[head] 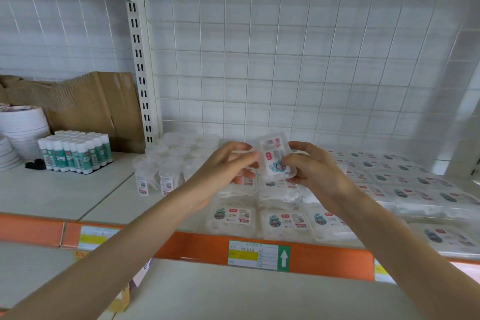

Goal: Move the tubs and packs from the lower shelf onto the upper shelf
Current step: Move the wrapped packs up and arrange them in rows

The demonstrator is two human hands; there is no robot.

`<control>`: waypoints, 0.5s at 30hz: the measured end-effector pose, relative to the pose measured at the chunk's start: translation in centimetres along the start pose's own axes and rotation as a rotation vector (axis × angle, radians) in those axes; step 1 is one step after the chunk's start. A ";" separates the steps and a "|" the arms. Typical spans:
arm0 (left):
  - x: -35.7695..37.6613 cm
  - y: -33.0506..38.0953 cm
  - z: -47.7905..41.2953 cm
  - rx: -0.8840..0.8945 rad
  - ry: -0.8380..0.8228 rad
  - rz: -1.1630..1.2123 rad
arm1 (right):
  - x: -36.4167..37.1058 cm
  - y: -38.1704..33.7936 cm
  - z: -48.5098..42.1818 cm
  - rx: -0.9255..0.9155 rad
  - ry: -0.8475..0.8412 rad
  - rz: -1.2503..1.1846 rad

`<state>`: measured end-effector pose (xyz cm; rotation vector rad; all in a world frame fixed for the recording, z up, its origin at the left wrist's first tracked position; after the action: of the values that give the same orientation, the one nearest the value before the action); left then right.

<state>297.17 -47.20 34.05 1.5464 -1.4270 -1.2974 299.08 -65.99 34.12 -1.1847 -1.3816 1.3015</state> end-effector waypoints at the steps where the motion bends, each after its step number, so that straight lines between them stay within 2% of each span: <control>1: 0.3 0.0 0.1 -0.008 -0.034 -0.009 | 0.1 0.1 0.0 -0.002 0.003 -0.021; 6: 0.7 -0.2 -0.1 -0.005 -0.051 0.060 | 0.9 0.1 0.3 -0.024 -0.028 -0.023; 9: 0.4 -0.7 -0.5 -0.001 -0.021 0.077 | 0.8 -0.1 0.6 -0.066 0.002 0.138; 12: -0.1 -0.9 -0.8 -0.007 -0.024 0.091 | 0.3 -0.6 1.0 -0.244 0.065 0.417; 15: -0.6 -0.9 -0.9 -0.024 0.009 0.099 | 0.1 -1.0 1.4 -0.462 0.012 0.635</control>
<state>298.34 -46.58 33.56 1.4454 -1.4583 -1.2427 297.58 -66.10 35.06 -2.0628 -1.3918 1.4200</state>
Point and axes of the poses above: each hand's wrist, its own z-axis away from the middle knuckle, its own x-axis out of the palm, y = z × x, the point moved 4 cm from there along -z, towards the middle knuckle, and after that the axes turned 5 degrees about x, right-handed, at the moved point
